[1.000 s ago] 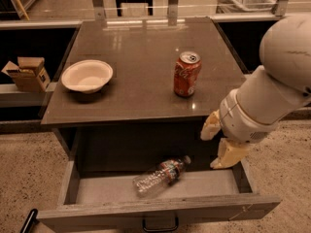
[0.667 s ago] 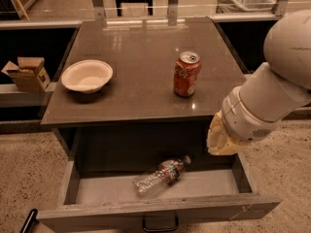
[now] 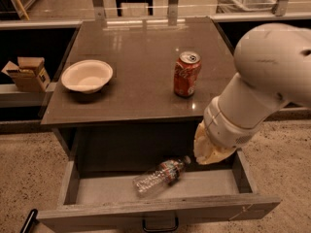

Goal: Pick water bottle from top drawer and place on counter

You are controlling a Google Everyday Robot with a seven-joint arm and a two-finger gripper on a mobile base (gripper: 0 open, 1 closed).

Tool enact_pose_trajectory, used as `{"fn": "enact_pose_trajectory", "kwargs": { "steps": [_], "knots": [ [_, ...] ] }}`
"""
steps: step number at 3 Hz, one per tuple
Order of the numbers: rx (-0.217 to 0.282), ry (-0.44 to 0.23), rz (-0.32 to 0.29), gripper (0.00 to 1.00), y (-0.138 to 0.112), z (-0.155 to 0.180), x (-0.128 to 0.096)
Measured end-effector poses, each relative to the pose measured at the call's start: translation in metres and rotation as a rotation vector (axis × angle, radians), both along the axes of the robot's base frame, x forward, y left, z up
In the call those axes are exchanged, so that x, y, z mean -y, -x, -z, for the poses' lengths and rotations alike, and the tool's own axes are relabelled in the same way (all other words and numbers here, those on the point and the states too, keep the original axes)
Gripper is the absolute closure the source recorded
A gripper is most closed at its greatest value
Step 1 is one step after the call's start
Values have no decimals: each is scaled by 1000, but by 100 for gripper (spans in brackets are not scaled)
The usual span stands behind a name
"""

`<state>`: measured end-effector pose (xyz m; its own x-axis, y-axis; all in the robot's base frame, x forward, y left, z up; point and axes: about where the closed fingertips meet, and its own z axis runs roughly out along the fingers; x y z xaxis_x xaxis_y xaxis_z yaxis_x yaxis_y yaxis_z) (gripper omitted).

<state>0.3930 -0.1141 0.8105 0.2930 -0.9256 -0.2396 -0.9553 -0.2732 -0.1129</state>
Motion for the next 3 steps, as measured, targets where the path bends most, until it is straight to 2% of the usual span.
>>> {"fn": "enact_pose_trajectory", "kwargs": {
  "steps": [1,2,3],
  "knots": [
    [46,20,-114,98,2,35,-29],
    [86,32,-159,82,-1,49,-44],
    [132,49,-240,59,-8,61,-67]
  ]
}}
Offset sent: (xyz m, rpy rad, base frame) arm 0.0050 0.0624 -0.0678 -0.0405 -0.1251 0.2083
